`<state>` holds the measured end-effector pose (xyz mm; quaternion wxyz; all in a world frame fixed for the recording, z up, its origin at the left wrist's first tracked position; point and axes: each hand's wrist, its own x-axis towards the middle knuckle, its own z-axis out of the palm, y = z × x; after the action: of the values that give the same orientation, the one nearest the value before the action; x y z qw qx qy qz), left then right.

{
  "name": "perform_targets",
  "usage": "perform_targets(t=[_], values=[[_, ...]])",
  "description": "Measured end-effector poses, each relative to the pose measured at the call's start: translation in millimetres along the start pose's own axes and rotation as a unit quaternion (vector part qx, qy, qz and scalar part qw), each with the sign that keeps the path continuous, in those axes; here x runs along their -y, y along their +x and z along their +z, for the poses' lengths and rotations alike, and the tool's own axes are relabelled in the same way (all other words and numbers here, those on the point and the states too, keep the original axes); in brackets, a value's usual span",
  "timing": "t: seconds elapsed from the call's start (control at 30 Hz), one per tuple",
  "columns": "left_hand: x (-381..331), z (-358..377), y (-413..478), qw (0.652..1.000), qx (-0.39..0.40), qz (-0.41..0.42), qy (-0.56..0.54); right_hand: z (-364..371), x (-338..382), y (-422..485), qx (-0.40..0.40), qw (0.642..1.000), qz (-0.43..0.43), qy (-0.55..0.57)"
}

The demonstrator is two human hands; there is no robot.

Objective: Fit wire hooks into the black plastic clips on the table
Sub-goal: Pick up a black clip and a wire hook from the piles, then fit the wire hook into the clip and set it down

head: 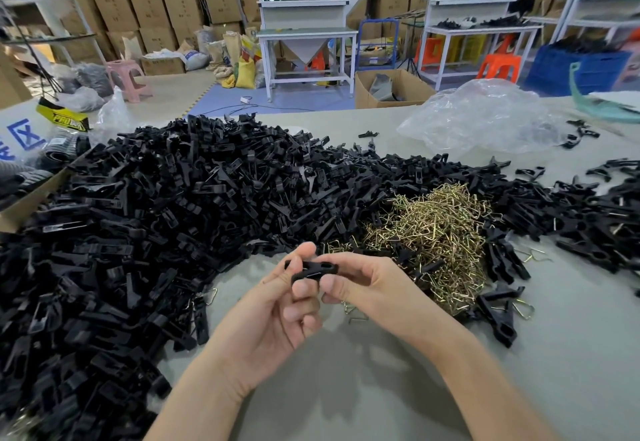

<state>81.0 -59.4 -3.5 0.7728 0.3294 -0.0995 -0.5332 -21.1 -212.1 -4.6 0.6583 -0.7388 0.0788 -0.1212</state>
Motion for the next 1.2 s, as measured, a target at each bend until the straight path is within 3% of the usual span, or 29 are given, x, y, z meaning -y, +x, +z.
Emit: perform_targets(t=[0.3,0.43,0.5,0.57,0.63,0.67,0.73,0.83,0.93,1.0,1.1,1.2], values=[[6,1,14,0.988,-0.068,0.06,0.122,-4,-2,1,-0.075,0.997,0.003,-0.005],[7,-3,12,0.986,-0.076,0.065,0.13,-24,16,-8,-0.17,0.979,-0.046,0.103],[6,-6,12,0.986,-0.07,0.067,0.136,-59,33,-16,-0.252,0.938,-0.092,0.22],[7,-8,14,0.985,-0.066,0.065,0.142,-104,51,-30,-0.323,0.867,-0.147,0.351],[9,-9,18,0.985,-0.069,0.061,0.143,-138,61,-44,-0.364,0.797,-0.167,0.452],[10,-8,19,0.985,-0.072,0.059,0.144,-148,61,-50,-0.376,0.779,-0.159,0.476],[12,-7,20,0.985,-0.078,0.058,0.145,-148,54,-57,-0.376,0.789,-0.124,0.469],[13,-4,19,0.983,-0.074,0.061,0.154,-118,38,-55,-0.342,0.849,-0.087,0.393],[16,-1,16,0.976,-0.083,0.113,0.166,-67,26,-41,-0.31,0.928,-0.061,0.198],[18,-1,11,0.925,-0.119,0.203,0.3,-33,17,-28,-0.302,0.952,-0.058,-0.001],[19,-8,4,0.718,-0.187,0.336,0.58,3,-2,-14,-0.287,0.911,-0.105,-0.276],[15,-10,2,0.539,-0.25,0.365,0.717,18,-14,-3,-0.263,0.836,-0.099,-0.471]])
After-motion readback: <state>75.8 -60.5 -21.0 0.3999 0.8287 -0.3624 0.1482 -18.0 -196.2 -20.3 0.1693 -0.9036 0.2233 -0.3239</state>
